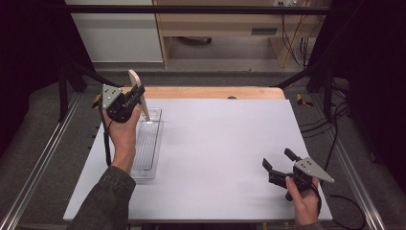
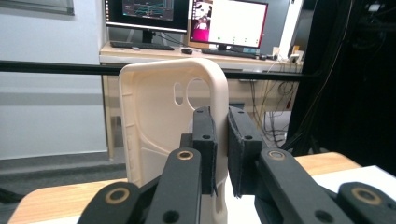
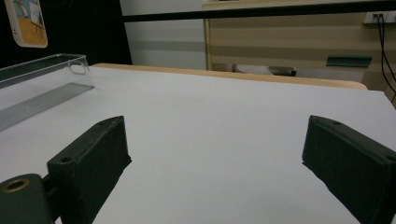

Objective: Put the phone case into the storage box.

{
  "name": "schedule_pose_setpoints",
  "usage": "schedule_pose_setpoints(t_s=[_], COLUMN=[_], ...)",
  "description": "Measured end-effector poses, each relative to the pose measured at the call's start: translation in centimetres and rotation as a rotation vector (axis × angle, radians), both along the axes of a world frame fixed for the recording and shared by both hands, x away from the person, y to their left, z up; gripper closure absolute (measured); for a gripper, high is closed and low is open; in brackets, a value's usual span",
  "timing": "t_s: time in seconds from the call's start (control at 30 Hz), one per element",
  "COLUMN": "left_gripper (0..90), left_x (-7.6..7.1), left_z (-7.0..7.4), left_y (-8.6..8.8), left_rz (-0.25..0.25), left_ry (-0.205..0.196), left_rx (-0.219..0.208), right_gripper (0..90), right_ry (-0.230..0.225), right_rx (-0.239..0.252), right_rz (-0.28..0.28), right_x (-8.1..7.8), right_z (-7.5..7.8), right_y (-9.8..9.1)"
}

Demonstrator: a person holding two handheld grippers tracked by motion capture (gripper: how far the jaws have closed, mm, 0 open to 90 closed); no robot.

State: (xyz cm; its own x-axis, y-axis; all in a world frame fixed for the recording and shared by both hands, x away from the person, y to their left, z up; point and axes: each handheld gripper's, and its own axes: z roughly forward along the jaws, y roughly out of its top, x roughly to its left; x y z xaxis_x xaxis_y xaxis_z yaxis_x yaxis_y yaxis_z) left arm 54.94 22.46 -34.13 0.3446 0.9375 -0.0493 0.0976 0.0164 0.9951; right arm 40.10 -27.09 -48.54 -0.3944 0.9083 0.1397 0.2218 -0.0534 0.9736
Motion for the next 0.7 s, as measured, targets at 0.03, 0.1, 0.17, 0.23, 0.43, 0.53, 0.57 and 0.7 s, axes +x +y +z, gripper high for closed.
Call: schedule_pose_setpoints(t_s=[0.03,0.1,0.17,0.23,0.43,0.53,0.57,0.7], left_gripper=[82.0,81.9,82.0,81.9,81.9,81.9,81.9,81.9], left_x=[0.1,0.2,0.3,0.3,0.6,0.6,0.6,0.6], left_z=[-0.1,-0.2,-0.3,-0.4,-0.9,-1.1,-1.2,-1.3], left_y=[0.0,0.0,0.0,0.1,0.3,0.3,0.3,0.2], left_rz=[0.001,-0.001,0.000,0.002,0.011,0.012,0.013,0.013], left_ry=[0.002,0.001,0.000,0.003,0.010,0.011,0.011,0.012], left_rx=[0.002,0.004,0.011,0.008,0.014,0.012,0.016,0.023], right_gripper=[7.1,7.1,6.8,6.8,6.1,6.1,6.1,6.2], right_ry=[0.000,-0.003,-0.008,-0.008,-0.007,-0.011,-0.012,-0.014], right_rx=[-0.002,-0.006,-0.007,-0.008,-0.016,-0.018,-0.023,-0.023], right_rz=[-0.002,-0.005,-0.009,-0.011,-0.019,-0.020,-0.020,-0.020], right_x=[0.0,0.0,0.0,-0.1,0.0,0.0,0.0,0.0], right_z=[0.0,0.0,0.0,0.0,-0.1,-0.1,-0.1,-0.1], right_y=[-0.1,-0.1,-0.2,-0.2,-0.3,-0.3,-0.2,-0.1])
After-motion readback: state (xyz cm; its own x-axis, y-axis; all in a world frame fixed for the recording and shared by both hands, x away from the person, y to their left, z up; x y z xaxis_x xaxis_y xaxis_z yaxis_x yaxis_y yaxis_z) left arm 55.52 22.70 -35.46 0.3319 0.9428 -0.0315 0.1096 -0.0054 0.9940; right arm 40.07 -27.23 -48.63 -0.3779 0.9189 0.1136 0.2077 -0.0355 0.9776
